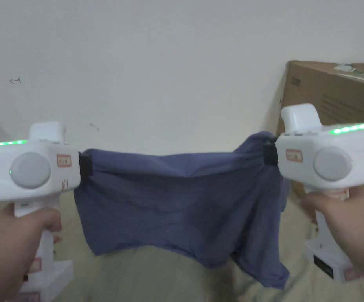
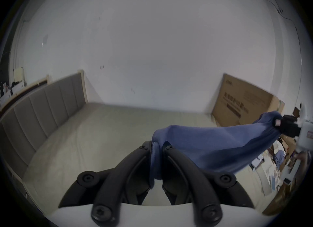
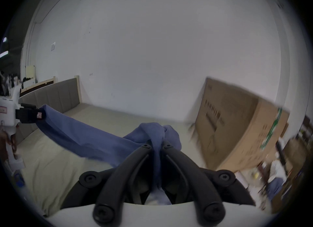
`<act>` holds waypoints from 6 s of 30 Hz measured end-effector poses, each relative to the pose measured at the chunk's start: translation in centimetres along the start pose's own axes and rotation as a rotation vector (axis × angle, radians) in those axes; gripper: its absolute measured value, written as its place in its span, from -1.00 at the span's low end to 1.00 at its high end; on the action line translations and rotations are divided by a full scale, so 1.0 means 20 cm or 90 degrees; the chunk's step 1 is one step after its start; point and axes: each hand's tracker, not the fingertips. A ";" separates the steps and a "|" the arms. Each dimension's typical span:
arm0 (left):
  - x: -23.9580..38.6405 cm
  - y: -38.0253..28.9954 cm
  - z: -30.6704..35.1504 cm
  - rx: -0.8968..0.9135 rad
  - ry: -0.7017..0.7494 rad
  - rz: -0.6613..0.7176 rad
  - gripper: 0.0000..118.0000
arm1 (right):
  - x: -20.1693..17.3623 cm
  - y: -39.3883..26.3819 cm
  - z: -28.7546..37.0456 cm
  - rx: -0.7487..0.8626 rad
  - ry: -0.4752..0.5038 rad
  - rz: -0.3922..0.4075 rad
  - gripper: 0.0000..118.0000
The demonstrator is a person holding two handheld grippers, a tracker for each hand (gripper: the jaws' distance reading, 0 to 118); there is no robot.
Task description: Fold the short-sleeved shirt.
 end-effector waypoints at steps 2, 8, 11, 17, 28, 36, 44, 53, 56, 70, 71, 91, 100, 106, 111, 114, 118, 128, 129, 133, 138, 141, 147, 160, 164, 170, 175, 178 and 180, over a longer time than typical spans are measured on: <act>-0.01 -0.26 0.02 -0.037 -0.006 -0.014 -0.87 | -0.03 -0.29 0.03 -0.056 0.010 -0.016 -0.89; -0.08 -0.85 0.32 -0.074 -0.021 -0.028 -0.87 | -0.09 -0.87 0.38 -0.118 0.063 -0.118 -0.89; -0.15 -0.99 0.56 -0.059 -0.024 0.005 -0.87 | -0.12 -0.97 0.67 -0.105 0.073 -0.133 -0.89; -0.20 -1.02 0.92 -0.005 -0.005 0.039 -0.87 | -0.21 -0.91 1.06 -0.063 0.087 -0.151 -0.89; -0.15 -1.18 0.41 -0.328 0.005 -0.080 -0.86 | -0.23 -1.24 0.56 -0.388 0.085 -0.176 -0.89; -0.18 -1.34 0.25 -0.338 0.042 -0.027 0.85 | -0.22 -1.40 0.40 -0.448 0.071 -0.192 0.67; -0.16 -1.08 0.61 -0.175 -0.019 0.007 0.95 | -0.11 -1.21 0.72 -0.312 0.079 -0.255 0.88; -0.14 -0.97 0.81 -0.046 0.005 0.021 -1.00 | 0.10 -0.94 0.95 -0.083 0.080 -0.320 -1.00; -0.13 -0.99 0.77 -0.049 -0.023 0.033 -1.00 | 0.21 -0.85 0.73 -0.140 0.085 -0.297 -1.00; -0.16 -1.03 0.55 -0.014 -0.014 0.075 -1.00 | 0.57 -1.09 -0.55 -0.515 0.001 -0.328 0.79; -0.17 -1.04 0.54 -0.011 -0.014 0.083 -1.00 | 0.56 -1.09 -0.59 -0.527 0.011 -0.335 0.79; -0.34 -1.01 0.34 -0.065 0.015 0.058 -1.00 | 0.36 -1.08 -0.59 -0.547 -0.063 -0.158 -0.99; -0.51 -0.68 -0.41 -0.284 0.019 0.054 -1.00 | 0.37 -0.90 -0.38 -0.473 -0.017 -0.115 -0.99; -0.52 -0.70 -0.87 -0.346 -0.021 0.061 0.98 | 0.31 -0.96 -0.40 -0.460 0.001 -0.104 -0.99; -0.43 -0.76 -1.10 -0.411 0.016 -0.035 0.97 | 0.32 -1.06 -0.48 -0.489 0.008 -0.103 -0.99; -0.42 -0.81 -1.17 -0.443 0.044 -0.082 0.88 | 0.31 -1.10 -0.50 -0.498 0.018 -0.112 -0.99; -0.38 -0.81 -1.12 -0.435 0.035 -0.080 0.08 | 0.31 -1.15 -0.52 -0.489 0.020 -0.095 -0.99; -0.32 -0.69 -0.77 -0.338 0.018 -0.132 -0.99 | 0.32 -0.95 -0.31 -0.389 0.047 -0.132 -0.99; -0.31 -0.64 -0.71 -0.316 0.017 -0.130 -0.99 | 0.33 -0.89 -0.25 -0.372 0.047 -0.137 -0.99; -0.29 -0.42 -0.38 -0.262 0.001 -0.156 -0.99 | 0.39 -0.63 0.06 -0.311 0.080 -0.162 -0.99; -0.30 -0.10 0.10 -0.169 0.001 -0.147 -0.99 | 0.46 -0.29 0.48 -0.211 0.056 -0.125 -0.99; -0.32 0.10 0.37 -0.113 0.000 -0.102 -0.99 | 0.54 -0.13 0.67 -0.160 0.018 -0.156 -0.99; -0.29 0.44 0.75 -0.017 0.001 -0.077 -0.99 | 0.63 0.23 0.93 -0.080 0.021 -0.143 -0.99; -0.20 1.02 0.61 0.061 0.042 -0.047 -0.99 | 0.59 1.03 0.73 0.022 -0.058 -0.056 -0.99; -0.20 1.22 0.46 0.081 0.061 -0.018 -0.99 | 0.56 1.23 0.53 0.048 -0.078 -0.057 -0.99; -0.21 1.45 0.25 0.150 0.076 0.045 -0.99 | 0.52 1.49 0.28 0.123 -0.132 -0.004 -0.99; -0.22 1.49 0.09 0.195 0.093 0.056 -0.99 | 0.50 1.55 0.10 0.157 -0.152 -0.001 -0.99; -0.20 1.41 -0.04 0.205 0.122 0.019 -0.99 | 0.48 1.43 0.00 0.160 -0.157 0.009 -0.99; -0.19 1.31 -0.15 0.179 0.117 0.000 -0.99 | 0.48 1.28 -0.09 0.154 -0.160 0.012 -0.99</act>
